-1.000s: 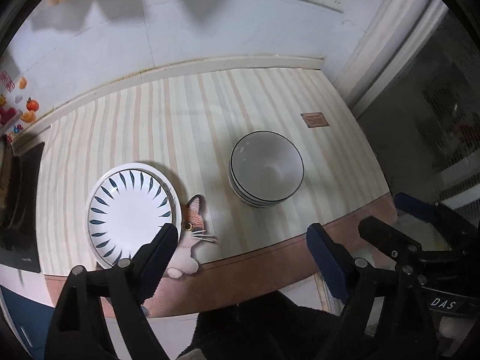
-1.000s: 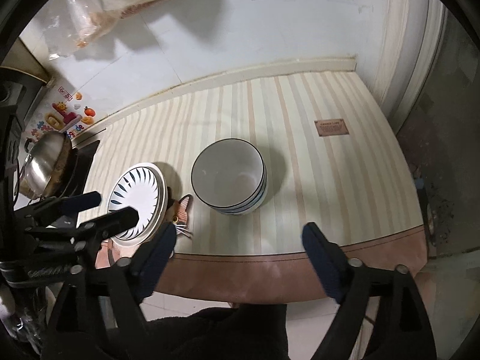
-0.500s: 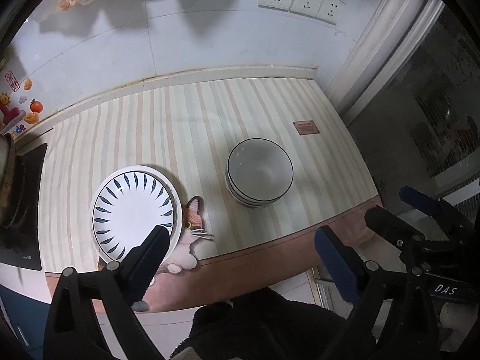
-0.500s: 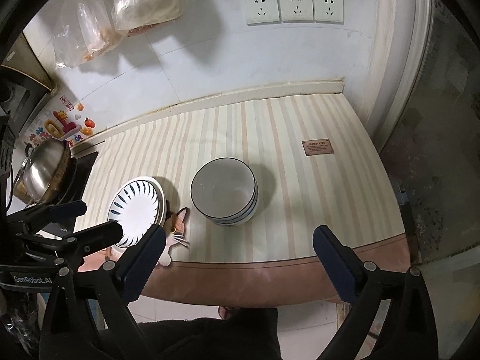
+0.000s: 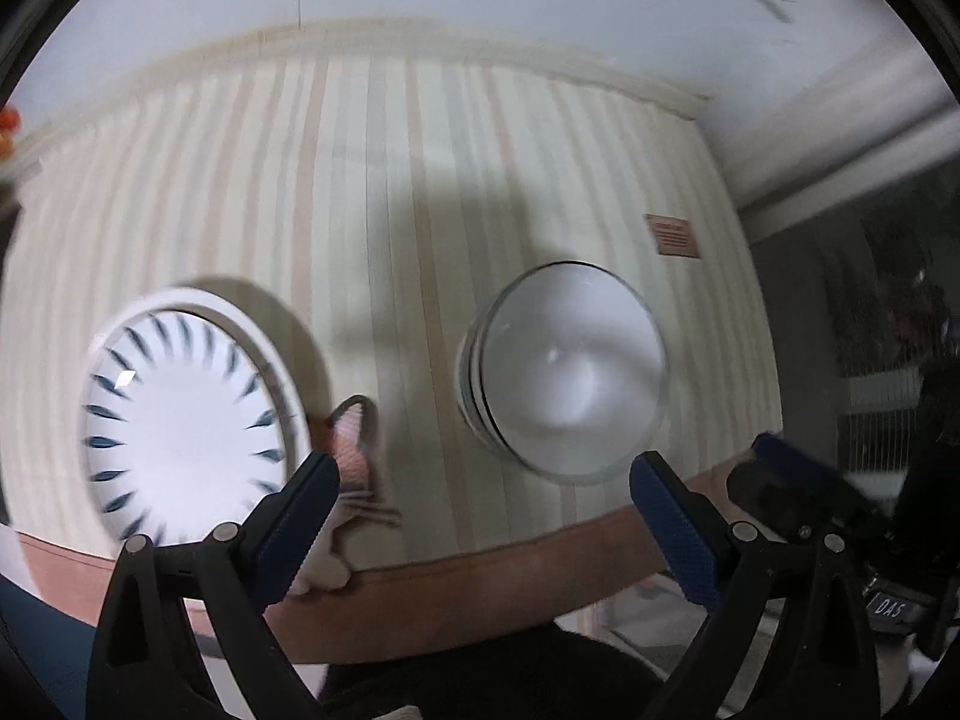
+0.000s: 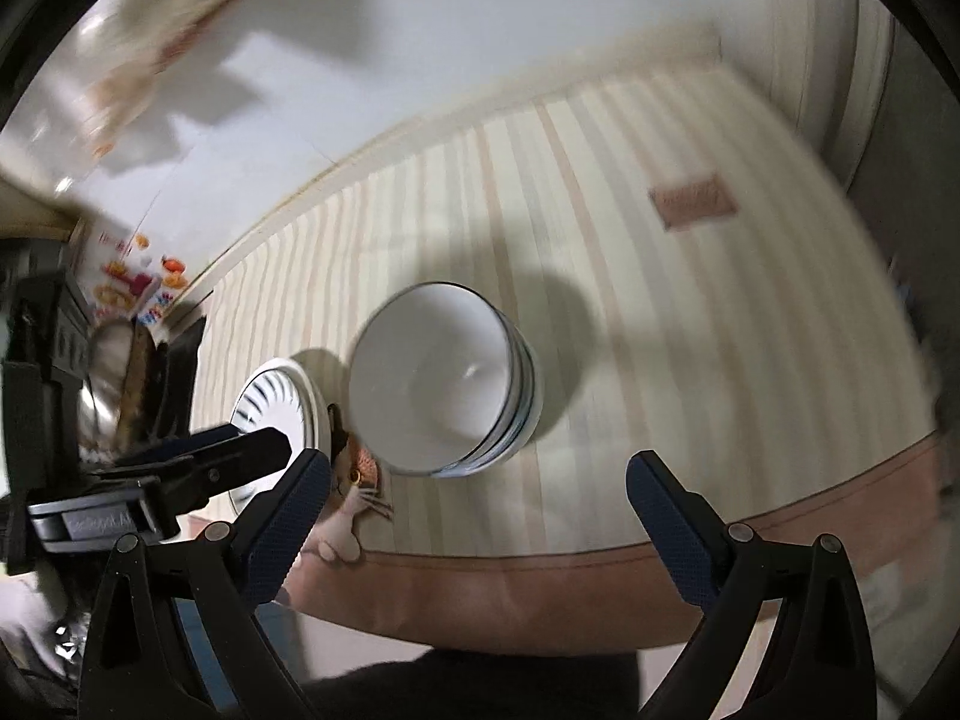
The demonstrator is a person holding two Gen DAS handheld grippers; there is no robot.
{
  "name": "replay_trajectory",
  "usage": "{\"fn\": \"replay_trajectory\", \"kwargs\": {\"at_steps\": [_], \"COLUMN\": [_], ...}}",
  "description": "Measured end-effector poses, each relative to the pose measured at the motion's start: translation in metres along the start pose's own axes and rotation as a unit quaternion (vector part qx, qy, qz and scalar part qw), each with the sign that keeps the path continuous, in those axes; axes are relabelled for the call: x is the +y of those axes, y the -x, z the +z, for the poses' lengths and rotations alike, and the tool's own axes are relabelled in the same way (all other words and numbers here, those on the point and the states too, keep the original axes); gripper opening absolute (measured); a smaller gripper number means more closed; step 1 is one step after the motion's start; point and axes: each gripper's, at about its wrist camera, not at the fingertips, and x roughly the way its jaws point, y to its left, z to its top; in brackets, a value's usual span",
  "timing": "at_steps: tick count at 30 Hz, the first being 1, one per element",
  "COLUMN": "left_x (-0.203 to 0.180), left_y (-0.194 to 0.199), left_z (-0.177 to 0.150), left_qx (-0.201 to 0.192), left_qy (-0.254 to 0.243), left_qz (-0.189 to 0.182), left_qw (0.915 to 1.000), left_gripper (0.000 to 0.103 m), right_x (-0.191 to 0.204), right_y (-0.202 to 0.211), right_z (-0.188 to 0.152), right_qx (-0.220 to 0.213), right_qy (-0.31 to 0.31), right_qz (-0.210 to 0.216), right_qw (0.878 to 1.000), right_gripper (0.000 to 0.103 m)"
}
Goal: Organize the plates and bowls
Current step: 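Reach both grippers to the bowl stack and grip its rim, then carry the bowl stack with both grippers onto the plate stack on the cushion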
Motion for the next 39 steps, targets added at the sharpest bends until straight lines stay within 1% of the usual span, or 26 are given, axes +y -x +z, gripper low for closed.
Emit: {"fn": "replay_trajectory", "kwargs": {"at_steps": [1,6,8,10,14,16,17,18,19,20,21,22,24,25,26,27,28,29,30,32,33,39], "left_x": [0.005,0.013,0.014,0.012,0.012,0.014,0.016,0.016,0.017,0.018,0.019,0.020,0.021,0.020,0.020,0.019,0.020,0.021,0.019,0.013,0.010,0.014], "left_y": [-0.013,-0.057,-0.074,-0.089,-0.112,-0.122,-0.125,-0.127,-0.129,-0.129,-0.129,-0.129,-0.127,-0.125,-0.125,-0.124,-0.123,-0.121,-0.120,-0.119,-0.118,-0.113], "left_z": [0.008,0.030,0.038,0.044,0.055,0.059,0.060,0.061,0.061,0.062,0.062,0.062,0.062,0.061,0.062,0.061,0.061,0.060,0.059,0.058,0.057,0.055], "left_qx": [0.012,0.057,0.074,0.094,0.119,0.129,0.132,0.134,0.134,0.133,0.131,0.130,0.129,0.127,0.126,0.124,0.122,0.120,0.117,0.110,0.107,0.106], "left_qy": [0.012,0.032,0.037,0.041,0.051,0.061,0.065,0.070,0.072,0.074,0.079,0.083,0.089,0.090,0.092,0.093,0.093,0.091,0.089,0.081,0.076,0.088], "left_qz": [-0.004,-0.016,-0.021,-0.035,-0.051,-0.054,-0.056,-0.063,-0.069,-0.078,-0.088,-0.096,-0.114,-0.121,-0.124,-0.126,-0.126,-0.124,-0.120,-0.109,-0.104,-0.100], "left_qw": [0.9999,0.9978,0.9963,0.9941,0.9903,0.9883,0.9875,0.9866,0.9859,0.9853,0.9843,0.9834,0.9811,0.9804,0.9800,0.9798,0.9802,0.9807,0.9819,0.9846,0.9858,0.9854], "left_gripper": [0.100,0.100,0.099,0.099,0.098,0.098,0.096,0.093,0.093,0.090,0.085,0.081,0.067,0.064,0.059,0.058,0.058,0.059,0.059,0.059,0.059,0.059], "right_x": [-0.006,-0.035,-0.040,-0.043,-0.043,-0.042,-0.042,-0.043,-0.043,-0.043,-0.044,-0.043,-0.041,-0.040,-0.039,-0.038,-0.038,-0.035,-0.032,-0.030,-0.028,-0.023], "right_y": [-0.009,-0.060,-0.074,-0.092,-0.123,-0.133,-0.138,-0.141,-0.144,-0.147,-0.149,-0.150,-0.154,-0.155,-0.156,-0.157,-0.156,-0.159,-0.161,-0.162,-0.163,-0.171], "right_z": [0.003,0.025,0.030,0.036,0.043,0.046,0.048,0.049,0.051,0.052,0.053,0.055,0.057,0.058,0.058,0.058,0.059,0.059,0.059,0.059,0.060,0.065], "right_qx": [0.006,0.050,0.062,0.080,0.102,0.111,0.113,0.115,0.116,0.117,0.121,0.123,0.127,0.127,0.128,0.130,0.131,0.136,0.139,0.141,0.142,0.153], "right_qy": [-0.009,-0.054,-0.058,-0.062,-0.055,-0.054,-0.056,-0.056,-0.055,-0.058,-0.060,-0.061,-0.054,-0.049,-0.046,-0.042,-0.039,-0.028,-0.018,-0.008,0.000,0.009], "right_qz": [0.007,0.044,0.056,0.072,0.092,0.110,0.120,0.128,0.134,0.142,0.149,0.155,0.161,0.164,0.164,0.162,0.159,0.145,0.132,0.121,0.116,0.119], "right_qw": [1.000,0.996,0.995,0.992,0.989,0.986,0.985,0.984,0.983,0.981,0.980,0.978,0.977,0.977,0.977,0.977,0.978,0.980,0.981,0.983,0.983,0.981], "right_gripper": [0.101,0.101,0.101,0.101,0.101,0.100,0.099,0.097,0.094,0.091,0.089,0.084,0.080,0.077,0.075,0.075,0.073,0.065,0.062,0.056,0.055,0.055]}}
